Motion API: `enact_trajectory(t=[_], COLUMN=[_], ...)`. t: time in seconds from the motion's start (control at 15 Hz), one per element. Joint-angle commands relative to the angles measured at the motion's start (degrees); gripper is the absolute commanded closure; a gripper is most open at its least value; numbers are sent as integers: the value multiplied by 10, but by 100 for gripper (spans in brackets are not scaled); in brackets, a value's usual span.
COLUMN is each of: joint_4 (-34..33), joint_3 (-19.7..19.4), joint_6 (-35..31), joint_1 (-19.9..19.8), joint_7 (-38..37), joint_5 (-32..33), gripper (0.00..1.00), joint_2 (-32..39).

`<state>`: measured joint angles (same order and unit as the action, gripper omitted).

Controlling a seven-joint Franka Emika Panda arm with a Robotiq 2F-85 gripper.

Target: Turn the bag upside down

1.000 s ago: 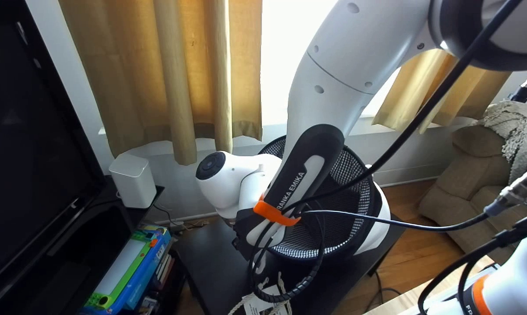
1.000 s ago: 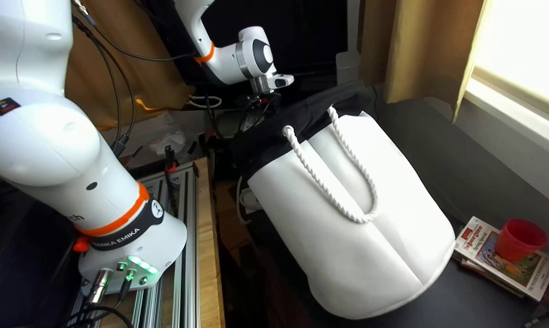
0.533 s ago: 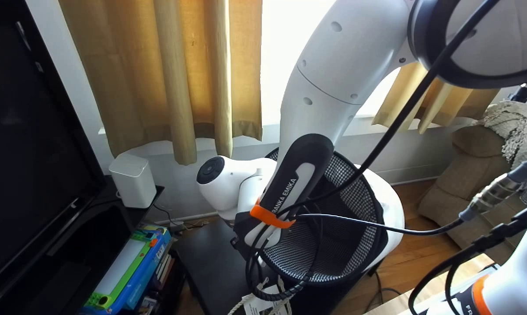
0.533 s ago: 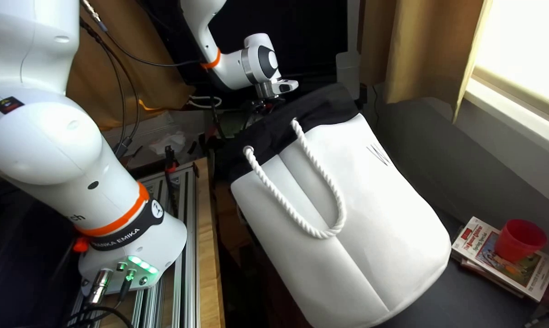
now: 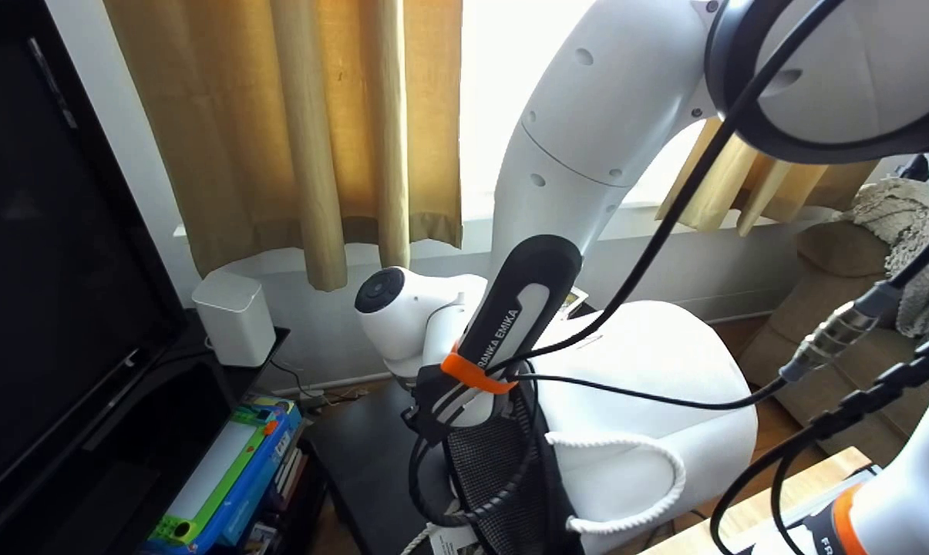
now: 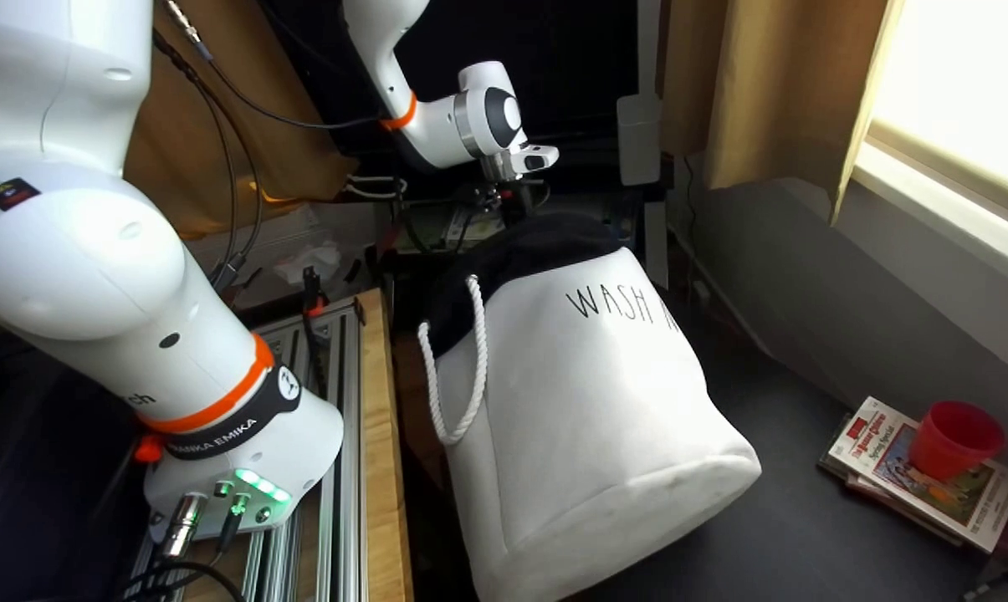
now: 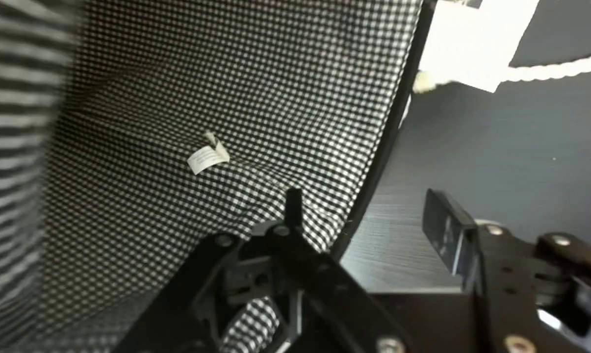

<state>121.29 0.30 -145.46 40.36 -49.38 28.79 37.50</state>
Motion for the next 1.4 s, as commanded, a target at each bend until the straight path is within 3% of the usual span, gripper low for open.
enact_trajectory(t=[0.0, 0.07, 0.13, 0.27, 0.6, 0.87, 1.33], joint_4=[-12, -16, -19, -21, -8, 9, 79], joint_3=[-10, -12, -17, -22, -17, -20, -5], joint_6=[-25, -29, -31, -34, -49, -60, -55], joint_1=[-5, -8, -6, -6, -13, -16, -79], joint_7=[37, 49, 55, 65, 83, 79, 123], joint_5=[0, -2, 0, -5, -18, -13, -6], gripper=[65, 74, 31, 34, 0, 0, 0], joint_2=[21, 23, 24, 14, -35, -90, -236])
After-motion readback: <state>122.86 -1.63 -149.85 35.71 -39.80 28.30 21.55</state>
